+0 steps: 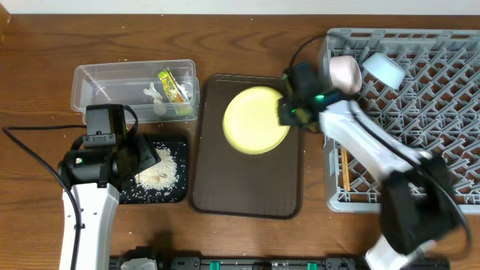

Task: Sort waste into correct bins and load items into the dishwasher rack
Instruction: 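Carry the yellow plate into the rack and stand it upright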

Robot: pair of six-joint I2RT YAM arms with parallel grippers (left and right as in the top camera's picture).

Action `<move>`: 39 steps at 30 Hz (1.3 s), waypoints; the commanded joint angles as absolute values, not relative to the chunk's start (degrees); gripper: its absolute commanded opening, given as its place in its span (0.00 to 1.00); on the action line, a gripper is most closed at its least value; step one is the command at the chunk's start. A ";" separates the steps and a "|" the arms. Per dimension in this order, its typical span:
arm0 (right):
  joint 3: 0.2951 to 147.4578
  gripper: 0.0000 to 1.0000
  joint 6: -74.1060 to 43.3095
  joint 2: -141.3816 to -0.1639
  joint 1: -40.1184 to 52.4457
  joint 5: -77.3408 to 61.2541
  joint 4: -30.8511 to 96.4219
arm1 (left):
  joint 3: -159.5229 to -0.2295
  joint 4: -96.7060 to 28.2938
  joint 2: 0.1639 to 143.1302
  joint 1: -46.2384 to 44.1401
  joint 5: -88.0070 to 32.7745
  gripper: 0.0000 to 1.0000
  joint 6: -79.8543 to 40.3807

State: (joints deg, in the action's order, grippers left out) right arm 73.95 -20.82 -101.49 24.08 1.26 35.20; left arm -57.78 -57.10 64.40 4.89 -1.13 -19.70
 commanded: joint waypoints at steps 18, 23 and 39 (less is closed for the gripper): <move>74.15 0.01 2.39 -72.77 1.74 40.40 44.86 | -58.24 -57.39 64.47 5.23 -0.84 0.67 -20.45; 74.15 0.01 10.09 -74.11 -3.07 43.51 42.44 | -58.24 -57.39 64.47 5.23 -0.84 0.67 -20.47; 74.13 0.01 8.16 -86.04 -4.03 43.03 42.28 | -58.24 -57.54 64.47 5.23 -0.84 0.67 -20.47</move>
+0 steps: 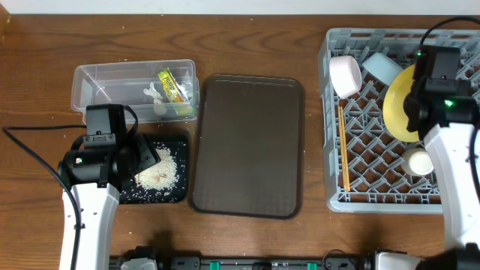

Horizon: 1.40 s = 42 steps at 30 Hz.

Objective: Sort waste into correct bins and load items into the dishwasher rack

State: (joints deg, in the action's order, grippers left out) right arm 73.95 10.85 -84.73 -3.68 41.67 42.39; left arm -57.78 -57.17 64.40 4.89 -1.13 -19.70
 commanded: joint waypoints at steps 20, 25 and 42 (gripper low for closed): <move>74.15 0.45 2.11 -84.47 -2.17 8.58 42.92 | -58.24 -57.91 64.47 5.23 -0.86 0.67 -20.47; 74.15 0.59 0.23 -79.96 -2.24 8.40 43.31 | -58.26 -57.74 64.38 5.21 -0.86 0.72 -20.43; 74.13 0.99 -3.27 -75.55 -2.22 -18.44 50.59 | -59.51 -52.01 68.27 -6.48 -5.56 0.82 -10.07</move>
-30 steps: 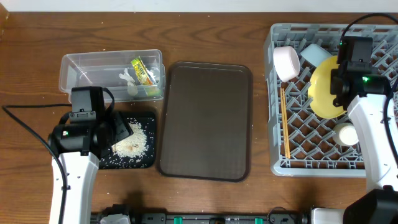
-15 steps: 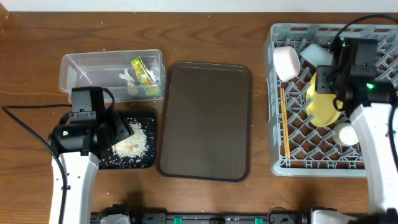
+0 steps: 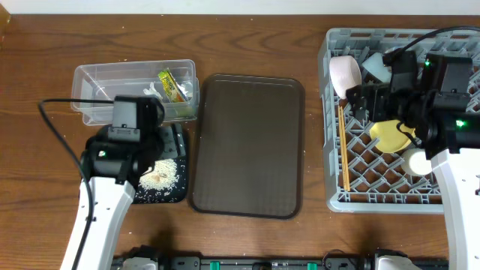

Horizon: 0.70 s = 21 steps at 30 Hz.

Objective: Sort waste into correct bins and load items into the dishwasher rack

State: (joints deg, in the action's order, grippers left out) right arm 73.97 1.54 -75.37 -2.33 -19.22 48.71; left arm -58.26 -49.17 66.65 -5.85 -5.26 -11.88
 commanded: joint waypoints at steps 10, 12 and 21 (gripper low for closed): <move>72.84 0.99 -6.90 -74.56 -2.17 -12.84 64.73 | -58.94 -67.81 66.39 -6.46 -5.56 0.83 -11.40; 70.24 0.99 -7.97 -72.44 -2.15 -12.60 64.14 | -57.67 -67.53 62.65 -6.46 -5.56 0.84 -11.40; 49.65 0.99 -9.82 -47.48 -0.67 -2.44 50.00 | -49.82 -58.72 32.93 -7.01 -5.52 0.92 -11.42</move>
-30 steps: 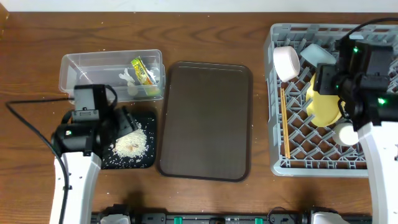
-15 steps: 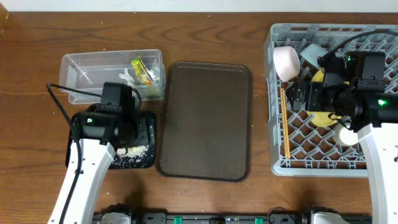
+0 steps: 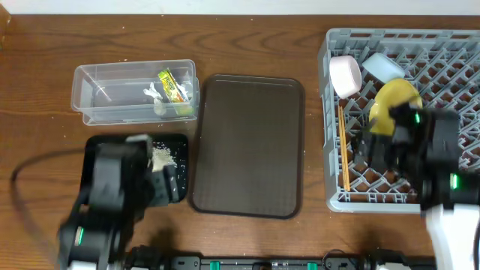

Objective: Sort waste into correct bins and load items into the dishwasher rack

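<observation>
A yellow plate [image 3: 395,105] stands on edge in the grey dishwasher rack [image 3: 457,52], next to a pink cup [image 3: 344,76], a pale blue bowl [image 3: 382,67] and chopsticks [image 3: 343,150]. My right gripper [image 3: 379,152] hangs over the rack just in front of the plate, apart from it, blurred, jaws apparently spread and empty. The black bin [image 3: 176,142] holds rice [image 3: 160,157]. My left gripper [image 3: 163,185] is over the bin's near right part, blurred, looking open and empty. The clear bin [image 3: 90,90] holds a green-yellow wrapper [image 3: 172,85] and white scraps.
A brown tray [image 3: 247,146] lies bare between the bins and the rack. A white cup is hidden behind my right arm. The left arm's cable [image 3: 30,169] loops over the table at the left.
The right arm has drawn back toward the front of the rack, leaving the yellow plate standing by the blue bowl. The left arm has pulled back toward the table's front edge.
At first my right gripper was at the yellow plate on the brown tray, with the left gripper over the rice bin. Then the plate was over the rack. Then it sat low in the rack beside spread fingers. Now it stands alone, both arms drawn back.
</observation>
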Robot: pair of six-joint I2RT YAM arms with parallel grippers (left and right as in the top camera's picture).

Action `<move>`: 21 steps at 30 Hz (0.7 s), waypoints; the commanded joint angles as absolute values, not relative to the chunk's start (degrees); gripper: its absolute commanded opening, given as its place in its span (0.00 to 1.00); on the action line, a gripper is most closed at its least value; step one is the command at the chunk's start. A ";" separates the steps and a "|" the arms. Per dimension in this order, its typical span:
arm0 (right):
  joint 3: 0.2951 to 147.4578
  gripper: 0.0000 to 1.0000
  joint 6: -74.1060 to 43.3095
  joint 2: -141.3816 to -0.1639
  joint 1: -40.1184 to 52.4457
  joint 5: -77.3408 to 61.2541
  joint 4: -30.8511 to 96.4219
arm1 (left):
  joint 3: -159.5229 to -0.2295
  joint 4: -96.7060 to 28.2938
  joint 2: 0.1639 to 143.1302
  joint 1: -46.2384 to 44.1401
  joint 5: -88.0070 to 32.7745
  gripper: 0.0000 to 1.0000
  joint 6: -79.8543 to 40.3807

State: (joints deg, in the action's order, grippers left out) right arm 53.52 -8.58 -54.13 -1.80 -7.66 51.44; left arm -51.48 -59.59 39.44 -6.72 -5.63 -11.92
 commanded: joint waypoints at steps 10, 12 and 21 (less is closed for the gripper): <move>41.78 0.99 -9.82 -29.08 -0.73 -1.30 52.18 | -49.71 -56.73 17.82 -7.01 -5.37 0.93 -11.42; 41.78 0.99 -9.82 -28.86 -0.73 -1.32 54.30 | -49.71 -56.75 17.78 -7.01 -5.37 0.93 -11.42; 41.78 0.99 -9.82 -28.88 -0.73 -1.32 61.65 | -49.71 -56.90 17.85 -7.01 -5.37 0.93 -11.42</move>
State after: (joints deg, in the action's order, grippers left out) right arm 42.22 -9.02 -29.12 -1.69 -1.80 61.08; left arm -50.15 -56.77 17.93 -6.81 -5.63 -11.75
